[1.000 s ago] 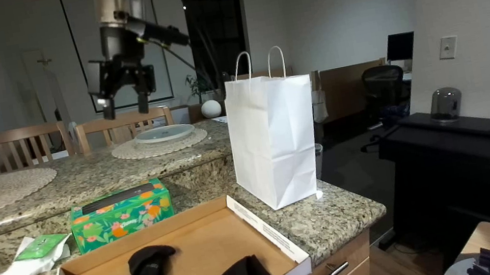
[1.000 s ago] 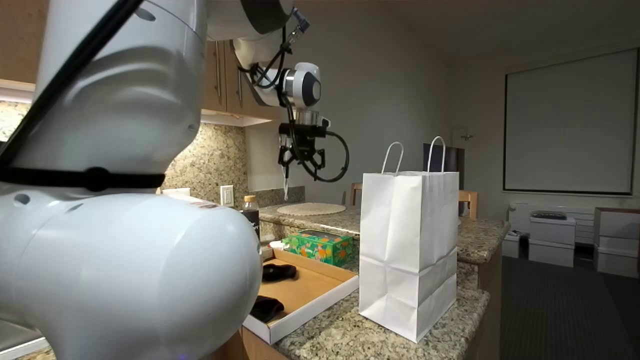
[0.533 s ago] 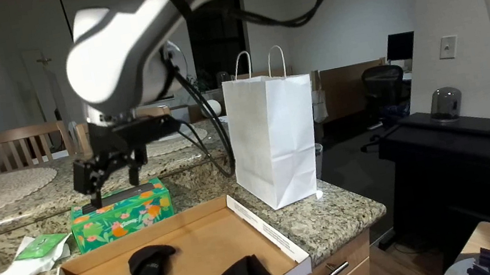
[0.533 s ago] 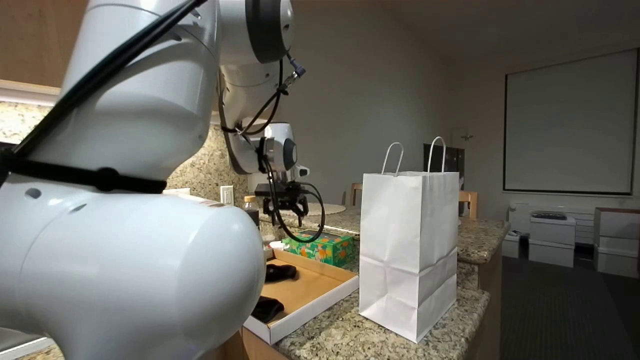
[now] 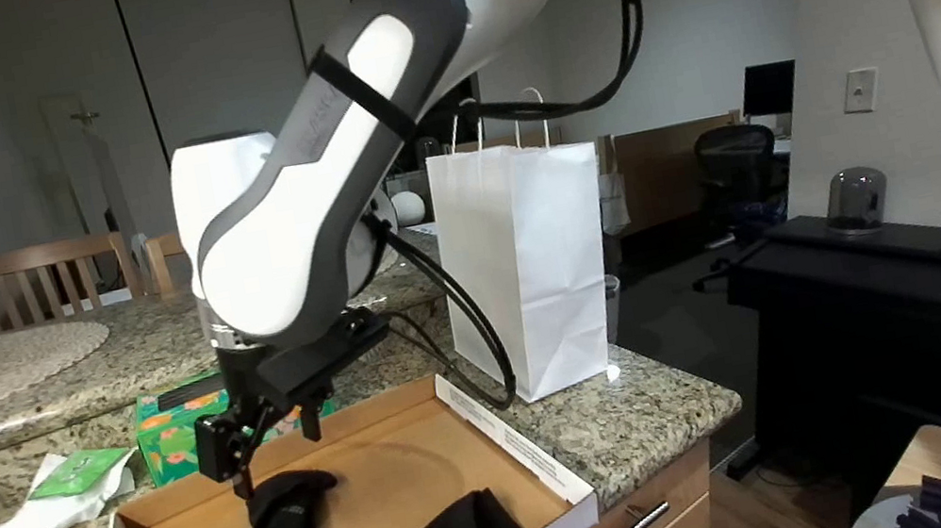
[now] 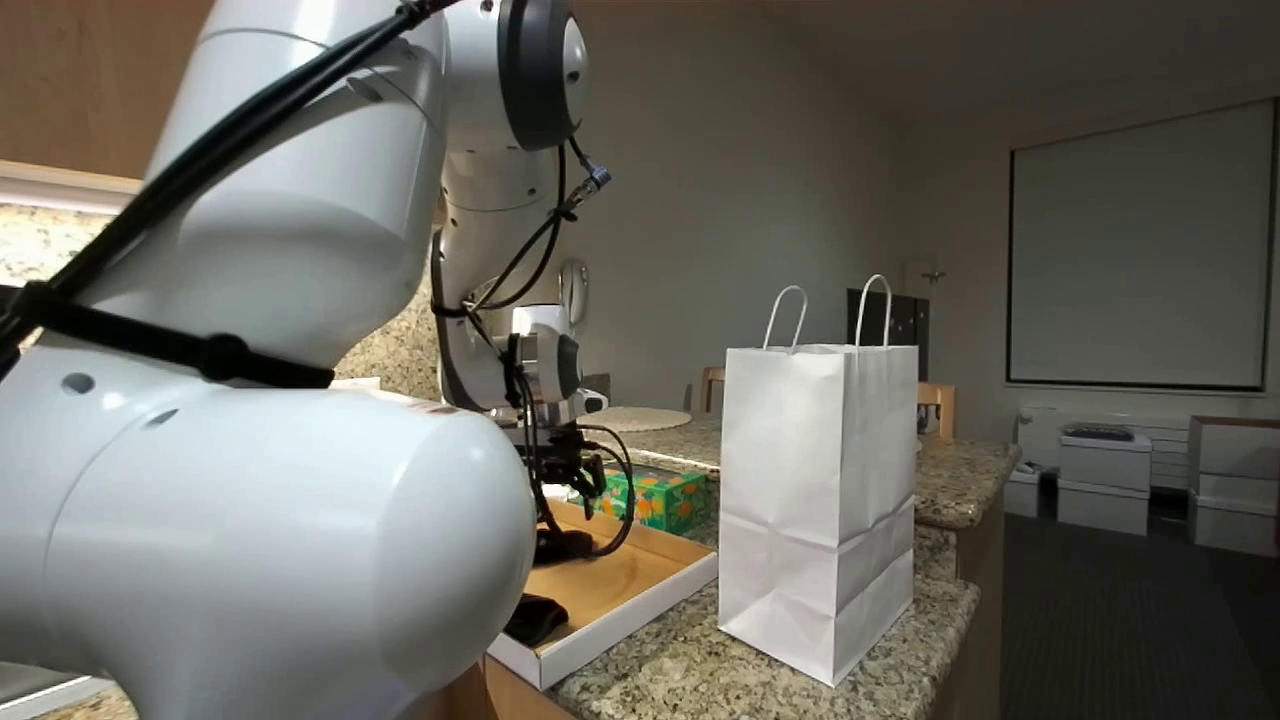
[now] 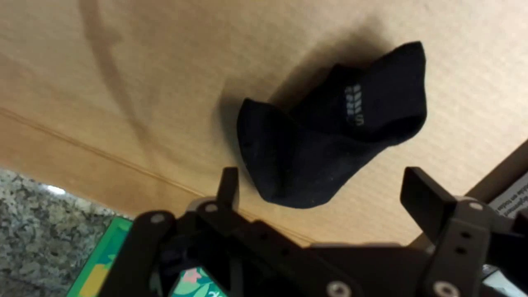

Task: Pick up all the socks and put them in the bag.

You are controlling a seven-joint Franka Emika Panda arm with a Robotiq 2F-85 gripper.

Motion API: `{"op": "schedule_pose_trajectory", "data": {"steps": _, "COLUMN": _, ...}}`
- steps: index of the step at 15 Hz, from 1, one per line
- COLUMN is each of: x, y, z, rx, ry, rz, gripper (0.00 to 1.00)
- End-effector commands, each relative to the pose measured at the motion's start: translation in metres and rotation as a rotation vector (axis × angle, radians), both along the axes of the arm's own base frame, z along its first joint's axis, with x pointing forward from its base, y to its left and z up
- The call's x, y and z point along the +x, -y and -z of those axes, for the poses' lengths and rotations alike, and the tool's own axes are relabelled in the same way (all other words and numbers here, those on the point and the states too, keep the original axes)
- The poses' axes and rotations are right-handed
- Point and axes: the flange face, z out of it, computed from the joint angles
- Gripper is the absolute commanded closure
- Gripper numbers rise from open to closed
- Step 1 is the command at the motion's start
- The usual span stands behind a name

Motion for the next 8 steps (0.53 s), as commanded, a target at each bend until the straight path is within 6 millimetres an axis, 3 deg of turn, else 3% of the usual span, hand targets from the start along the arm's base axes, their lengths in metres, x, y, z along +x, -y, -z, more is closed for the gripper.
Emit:
{"op": "schedule_pose_trajectory", "data": {"steps": 1, "x": -0.008, "y": -0.007, "z": 0.019, "rx": 0.028, "ry": -0.052, "rz": 0.001, "gripper": 0.00}}
{"op": "schedule_pose_trajectory", "data": {"steps": 4, "x": -0.012, "y": -0.012, "z": 0.038, "rx": 0.023, "ry": -0.080, "rz": 0.007, "gripper": 0.00}}
{"op": "schedule_pose_trajectory", "data": {"steps": 5, "x": -0.012, "y": -0.011, "z": 0.043, "rx": 0.011, "ry": -0.091, "rz": 0.007, "gripper": 0.25}}
{"op": "schedule_pose_trajectory", "data": {"steps": 8, "x": -0.009, "y": -0.001, "z": 0.049, "rx": -0.009, "ry": -0.099, "rz": 0.029, "gripper": 0.40}}
